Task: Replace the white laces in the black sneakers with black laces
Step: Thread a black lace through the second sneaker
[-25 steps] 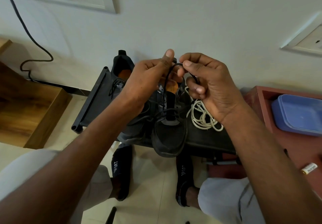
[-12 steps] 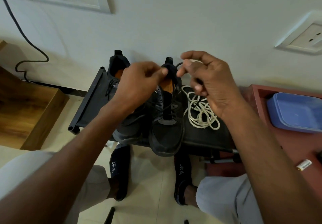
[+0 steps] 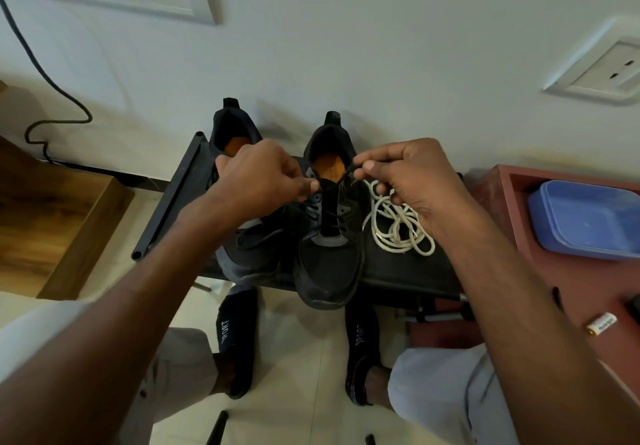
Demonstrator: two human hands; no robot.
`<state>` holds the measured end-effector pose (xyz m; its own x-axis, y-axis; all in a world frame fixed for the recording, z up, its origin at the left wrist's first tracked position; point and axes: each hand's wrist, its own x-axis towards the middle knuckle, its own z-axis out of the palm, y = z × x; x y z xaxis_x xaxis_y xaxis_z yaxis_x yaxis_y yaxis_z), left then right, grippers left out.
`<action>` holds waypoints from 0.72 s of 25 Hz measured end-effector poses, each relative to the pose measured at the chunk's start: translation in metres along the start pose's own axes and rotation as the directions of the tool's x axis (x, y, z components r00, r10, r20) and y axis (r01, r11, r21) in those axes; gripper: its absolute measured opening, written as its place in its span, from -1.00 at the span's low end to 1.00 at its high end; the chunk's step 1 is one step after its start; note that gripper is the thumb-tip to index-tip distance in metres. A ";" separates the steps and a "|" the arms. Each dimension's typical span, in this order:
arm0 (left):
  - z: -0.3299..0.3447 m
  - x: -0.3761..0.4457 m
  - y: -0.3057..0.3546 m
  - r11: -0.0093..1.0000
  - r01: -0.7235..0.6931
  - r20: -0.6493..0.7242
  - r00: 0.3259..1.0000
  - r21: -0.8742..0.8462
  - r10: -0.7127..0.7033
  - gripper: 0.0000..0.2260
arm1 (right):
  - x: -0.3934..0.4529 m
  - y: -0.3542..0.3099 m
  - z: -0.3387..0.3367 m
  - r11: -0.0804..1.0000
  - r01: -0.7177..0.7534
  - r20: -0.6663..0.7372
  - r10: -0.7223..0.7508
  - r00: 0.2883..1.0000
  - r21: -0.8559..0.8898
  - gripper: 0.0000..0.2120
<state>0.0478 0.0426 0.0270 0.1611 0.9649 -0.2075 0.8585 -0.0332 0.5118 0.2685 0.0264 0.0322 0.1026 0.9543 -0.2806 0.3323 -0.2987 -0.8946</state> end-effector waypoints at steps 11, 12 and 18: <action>0.011 -0.006 0.011 0.825 -0.004 0.128 0.987 -0.565 0.093 -0.90 | -0.001 -0.001 0.010 0.997 0.065 0.015 -0.065 0.998 -0.034 -0.89; 0.011 -0.005 0.011 0.828 -0.015 0.119 0.988 -0.561 0.099 -0.88 | -0.001 0.000 0.012 0.995 0.079 0.033 -0.078 0.996 -0.060 -0.89; 0.022 -0.004 0.013 0.826 0.035 0.130 0.990 -0.563 0.047 -0.89 | 0.001 0.006 0.018 0.954 0.175 0.078 -0.161 0.984 -0.243 -0.86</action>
<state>0.0690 0.0326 0.0158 0.2633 0.9202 -0.2897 0.4403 0.1526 0.8848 0.2538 0.0255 0.0200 -0.0256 0.9869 -0.1591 0.5624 -0.1173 -0.8185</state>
